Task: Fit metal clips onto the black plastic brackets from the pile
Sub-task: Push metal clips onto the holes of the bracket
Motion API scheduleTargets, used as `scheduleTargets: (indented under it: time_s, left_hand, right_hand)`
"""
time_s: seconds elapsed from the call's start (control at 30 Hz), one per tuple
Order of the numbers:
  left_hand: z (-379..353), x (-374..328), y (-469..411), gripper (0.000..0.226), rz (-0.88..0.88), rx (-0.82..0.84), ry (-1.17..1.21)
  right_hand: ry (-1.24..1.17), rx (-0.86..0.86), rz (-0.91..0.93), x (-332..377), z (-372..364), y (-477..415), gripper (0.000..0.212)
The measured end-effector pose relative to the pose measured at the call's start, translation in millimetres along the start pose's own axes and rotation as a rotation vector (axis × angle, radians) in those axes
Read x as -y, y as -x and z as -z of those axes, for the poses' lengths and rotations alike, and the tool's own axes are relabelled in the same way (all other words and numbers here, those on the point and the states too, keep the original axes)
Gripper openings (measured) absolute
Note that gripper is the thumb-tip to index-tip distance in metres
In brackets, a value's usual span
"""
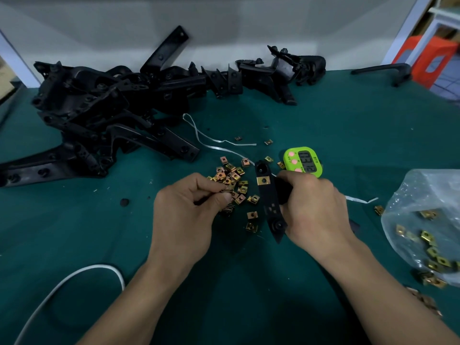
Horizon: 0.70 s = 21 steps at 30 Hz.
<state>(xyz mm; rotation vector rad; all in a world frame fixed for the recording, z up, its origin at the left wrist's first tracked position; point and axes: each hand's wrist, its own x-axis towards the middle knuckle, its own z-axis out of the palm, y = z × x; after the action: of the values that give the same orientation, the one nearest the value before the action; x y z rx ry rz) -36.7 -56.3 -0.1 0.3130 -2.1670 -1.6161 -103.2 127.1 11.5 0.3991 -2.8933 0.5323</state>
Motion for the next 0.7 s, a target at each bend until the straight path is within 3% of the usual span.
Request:
scheduleTargets:
  time_s: [0.2,0.33,0.47,0.7]
  left_hand:
    - [21,3,-17,0.020,0.049,-0.175,-0.255]
    - [24,5,-18,0.033,0.058,-0.111,-0.421]
    - [15,4,-12,0.043,-0.080,-0.024,-0.554]
    - [5,-3,0,0.029,-0.168,0.069,-0.541]
  right_hand:
    - [-0.043,0.015,0.041,-4,-2,0,0.010]
    - [-0.224,0.025,0.068,0,-6,2,0.013]
    - [-0.134,0.108,0.161,9,-9,0,0.018]
    - [-0.321,0.183,0.152,8,-1,1,0.012]
